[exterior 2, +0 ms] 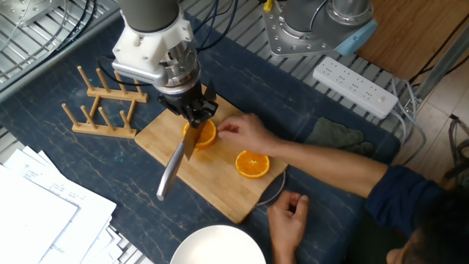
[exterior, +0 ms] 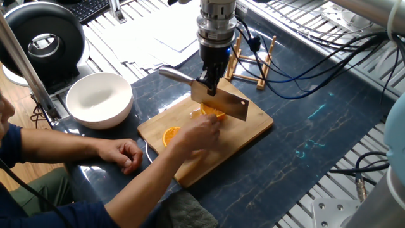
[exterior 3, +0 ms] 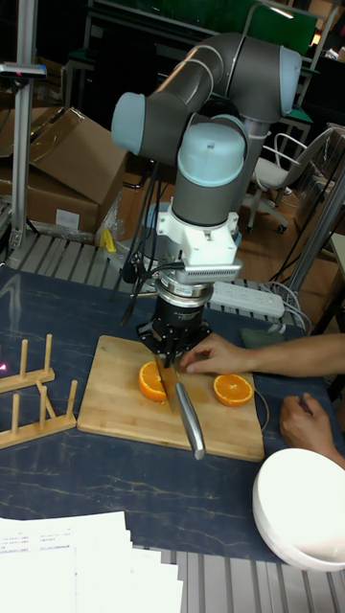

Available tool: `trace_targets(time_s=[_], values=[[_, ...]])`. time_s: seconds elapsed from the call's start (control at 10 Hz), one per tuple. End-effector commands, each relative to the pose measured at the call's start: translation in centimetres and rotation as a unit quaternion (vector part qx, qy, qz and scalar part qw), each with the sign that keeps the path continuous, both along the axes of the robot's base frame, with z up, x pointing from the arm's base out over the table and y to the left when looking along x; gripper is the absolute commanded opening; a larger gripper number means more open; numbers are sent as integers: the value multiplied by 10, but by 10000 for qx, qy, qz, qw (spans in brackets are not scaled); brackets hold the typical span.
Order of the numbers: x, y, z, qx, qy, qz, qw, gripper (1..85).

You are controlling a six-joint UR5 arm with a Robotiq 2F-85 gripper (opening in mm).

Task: Chop the orange

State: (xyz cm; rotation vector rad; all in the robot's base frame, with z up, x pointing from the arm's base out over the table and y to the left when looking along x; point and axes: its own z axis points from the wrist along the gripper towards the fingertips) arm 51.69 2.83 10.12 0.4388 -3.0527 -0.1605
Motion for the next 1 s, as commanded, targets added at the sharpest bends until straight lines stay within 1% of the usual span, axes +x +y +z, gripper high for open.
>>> trace_targets(time_s=[0.0, 0.1, 0.4, 0.6, 0.9], values=[[7, 1, 1, 22, -120, -48, 9999, 13], [9, 0, -4, 21, -157, -67, 9999, 13], [8, -2, -8, 45, -159, -52, 9999, 13], [9, -4, -14, 61, -213, -50, 9997, 13], [9, -4, -18, 60, -234, -67, 9997, 13]])
